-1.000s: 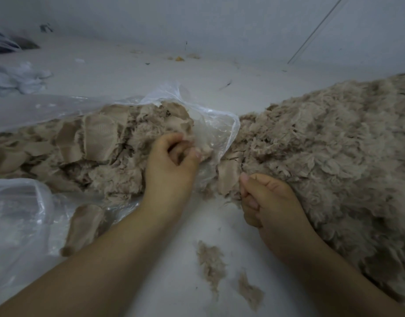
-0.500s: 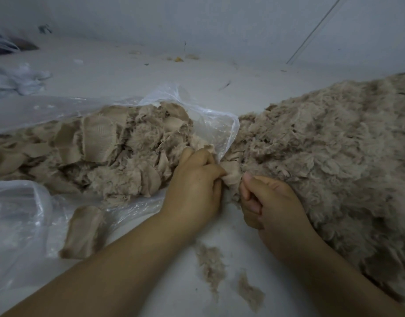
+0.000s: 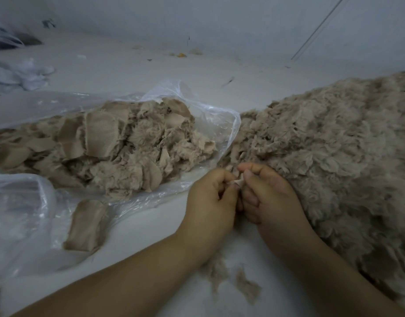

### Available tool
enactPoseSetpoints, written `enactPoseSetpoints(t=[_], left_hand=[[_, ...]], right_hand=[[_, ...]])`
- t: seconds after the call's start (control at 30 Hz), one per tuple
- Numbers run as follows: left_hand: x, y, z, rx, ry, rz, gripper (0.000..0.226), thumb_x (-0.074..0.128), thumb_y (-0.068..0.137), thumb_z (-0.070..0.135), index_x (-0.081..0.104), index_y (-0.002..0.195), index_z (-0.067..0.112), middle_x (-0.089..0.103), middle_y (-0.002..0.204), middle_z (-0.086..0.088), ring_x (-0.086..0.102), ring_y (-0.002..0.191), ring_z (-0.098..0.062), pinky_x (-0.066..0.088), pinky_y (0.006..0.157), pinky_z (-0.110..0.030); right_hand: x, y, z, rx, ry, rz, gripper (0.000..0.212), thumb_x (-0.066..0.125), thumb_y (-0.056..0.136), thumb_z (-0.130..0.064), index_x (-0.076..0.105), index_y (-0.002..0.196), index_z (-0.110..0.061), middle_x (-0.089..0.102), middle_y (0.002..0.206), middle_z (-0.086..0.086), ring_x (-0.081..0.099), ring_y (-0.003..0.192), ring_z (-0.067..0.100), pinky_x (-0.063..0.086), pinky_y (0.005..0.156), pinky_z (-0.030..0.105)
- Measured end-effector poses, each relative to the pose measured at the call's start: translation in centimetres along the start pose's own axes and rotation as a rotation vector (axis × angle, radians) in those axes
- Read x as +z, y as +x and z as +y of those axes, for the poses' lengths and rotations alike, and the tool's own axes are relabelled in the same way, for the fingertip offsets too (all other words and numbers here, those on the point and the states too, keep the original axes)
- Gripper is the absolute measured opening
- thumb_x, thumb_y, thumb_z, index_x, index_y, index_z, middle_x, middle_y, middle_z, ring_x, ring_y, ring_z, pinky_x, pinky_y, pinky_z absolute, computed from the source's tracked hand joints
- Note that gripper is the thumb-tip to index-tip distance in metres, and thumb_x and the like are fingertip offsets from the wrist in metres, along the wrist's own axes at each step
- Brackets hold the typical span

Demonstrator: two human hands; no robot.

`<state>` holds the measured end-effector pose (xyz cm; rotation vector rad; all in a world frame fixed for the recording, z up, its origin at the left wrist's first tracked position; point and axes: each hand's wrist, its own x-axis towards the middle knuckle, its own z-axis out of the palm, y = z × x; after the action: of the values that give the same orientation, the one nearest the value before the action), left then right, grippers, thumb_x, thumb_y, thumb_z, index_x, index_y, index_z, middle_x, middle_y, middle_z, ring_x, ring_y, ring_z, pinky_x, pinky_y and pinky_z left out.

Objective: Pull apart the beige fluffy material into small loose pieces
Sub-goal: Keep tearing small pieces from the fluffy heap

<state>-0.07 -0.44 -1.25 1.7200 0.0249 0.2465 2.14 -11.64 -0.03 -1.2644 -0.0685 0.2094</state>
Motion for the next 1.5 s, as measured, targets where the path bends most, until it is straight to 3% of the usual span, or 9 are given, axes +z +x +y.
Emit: enactPoseSetpoints(t=[0.33, 0.5, 0.63, 0.73, 0.93, 1.07, 1.17, 1.3, 1.5], left_hand=[[0.3, -4.1, 0.8, 0.076, -0.066, 0.070, 0.022, 0.054, 0.095, 0.014, 0.060, 0.075, 0.020, 0.059, 0.057, -0.002, 0.049, 0.048, -0.007, 0.039, 0.048, -0.022], [0.5, -2.9, 1.7, 0.226, -0.049, 0.112, 0.017, 0.049, 0.094, 0.012, 0.060, 0.082, 0.019, 0.061, 0.069, 0.007, 0.058, 0.061, -0.011, 0.046, 0.058, -0.026], [0.1, -0.6, 2.0, 0.309, -0.056, 0.122, 0.014, 0.049, 0.095, 0.012, 0.060, 0.088, 0.017, 0.061, 0.075, -0.003, 0.060, 0.068, -0.026, 0.051, 0.061, -0.048], [-0.3, -0.6, 1.5, 0.329, -0.046, 0.123, 0.012, 0.051, 0.094, 0.017, 0.060, 0.086, 0.017, 0.060, 0.072, -0.005, 0.059, 0.066, -0.026, 0.050, 0.059, -0.049], [-1.2, 0.2, 1.2, 0.069, -0.398, 0.114, 0.043, 0.053, 0.097, 0.024, 0.058, 0.059, 0.003, 0.054, 0.052, -0.012, 0.050, 0.044, -0.022, 0.043, 0.041, -0.028], [-1.3, 1.0, 0.6, -0.013, -0.423, 0.066, 0.039, 0.068, 0.085, 0.012, 0.056, 0.049, 0.012, 0.053, 0.044, -0.011, 0.044, 0.034, -0.022, 0.039, 0.037, -0.024], [-1.5, 1.2, 0.5, -0.006, -0.487, -0.054, 0.035, 0.077, 0.078, 0.014, 0.054, 0.051, 0.014, 0.055, 0.045, -0.010, 0.047, 0.036, -0.022, 0.039, 0.037, -0.024], [-1.6, 1.4, 0.5, -0.038, -0.581, -0.125, 0.031, 0.075, 0.073, 0.009, 0.051, 0.055, 0.012, 0.053, 0.044, -0.010, 0.051, 0.037, -0.023, 0.042, 0.039, -0.024], [-1.9, 1.4, 1.0, -0.162, -0.670, -0.146, 0.033, 0.079, 0.066, 0.019, 0.053, 0.082, 0.006, 0.057, 0.053, -0.014, 0.053, 0.036, -0.020, 0.040, 0.035, -0.020]], right_hand=[[-0.4, -0.2, -0.4, -0.003, -0.036, -0.023, 0.029, 0.042, 0.104, -0.022, 0.069, 0.105, -0.013, 0.035, 0.047, -0.004, 0.029, 0.036, 0.004, 0.027, 0.036, 0.017], [0.3, -0.7, -0.6, -0.028, -0.053, -0.034, 0.029, 0.043, 0.104, -0.022, 0.066, 0.095, -0.006, 0.054, 0.050, 0.007, 0.053, 0.044, 0.009, 0.042, 0.042, 0.017], [0.4, -0.3, -0.5, -0.040, -0.031, -0.045, 0.037, 0.041, 0.105, -0.022, 0.058, 0.074, -0.012, 0.054, 0.050, -0.009, 0.049, 0.043, 0.000, 0.039, 0.041, 0.012], [0.4, -0.2, -0.3, -0.056, -0.082, -0.009, 0.030, 0.047, 0.102, -0.020, 0.060, 0.075, -0.017, 0.058, 0.056, -0.006, 0.052, 0.050, 0.005, 0.041, 0.045, 0.017], [0.4, 0.0, -0.1, -0.041, -0.129, 0.040, 0.020, 0.053, 0.098, -0.007, 0.056, 0.079, -0.013, 0.051, 0.053, 0.005, 0.032, 0.038, 0.009, 0.026, 0.035, 0.017], [0.3, 0.2, 0.1, -0.025, -0.131, 0.068, 0.011, 0.058, 0.095, -0.009, 0.055, 0.085, -0.011, 0.054, 0.055, 0.008, 0.035, 0.040, 0.013, 0.028, 0.035, 0.018], [0.4, 0.2, -0.1, 0.003, -0.070, 0.048, 0.008, 0.059, 0.096, -0.013, 0.062, 0.088, -0.014, 0.062, 0.058, 0.007, 0.050, 0.043, 0.015, 0.038, 0.037, 0.020], [0.2, 0.0, -0.2, -0.007, -0.038, -0.046, 0.043, 0.050, 0.100, -0.027, 0.067, 0.062, -0.016, 0.059, 0.051, 0.008, 0.054, 0.039, 0.012, 0.042, 0.039, 0.018], [-0.3, 0.2, 0.5, -0.029, 0.004, -0.119, 0.032, 0.062, 0.089, -0.028, 0.056, 0.084, 0.003, 0.063, 0.061, 0.015, 0.059, 0.047, 0.021, 0.050, 0.048, 0.027]])
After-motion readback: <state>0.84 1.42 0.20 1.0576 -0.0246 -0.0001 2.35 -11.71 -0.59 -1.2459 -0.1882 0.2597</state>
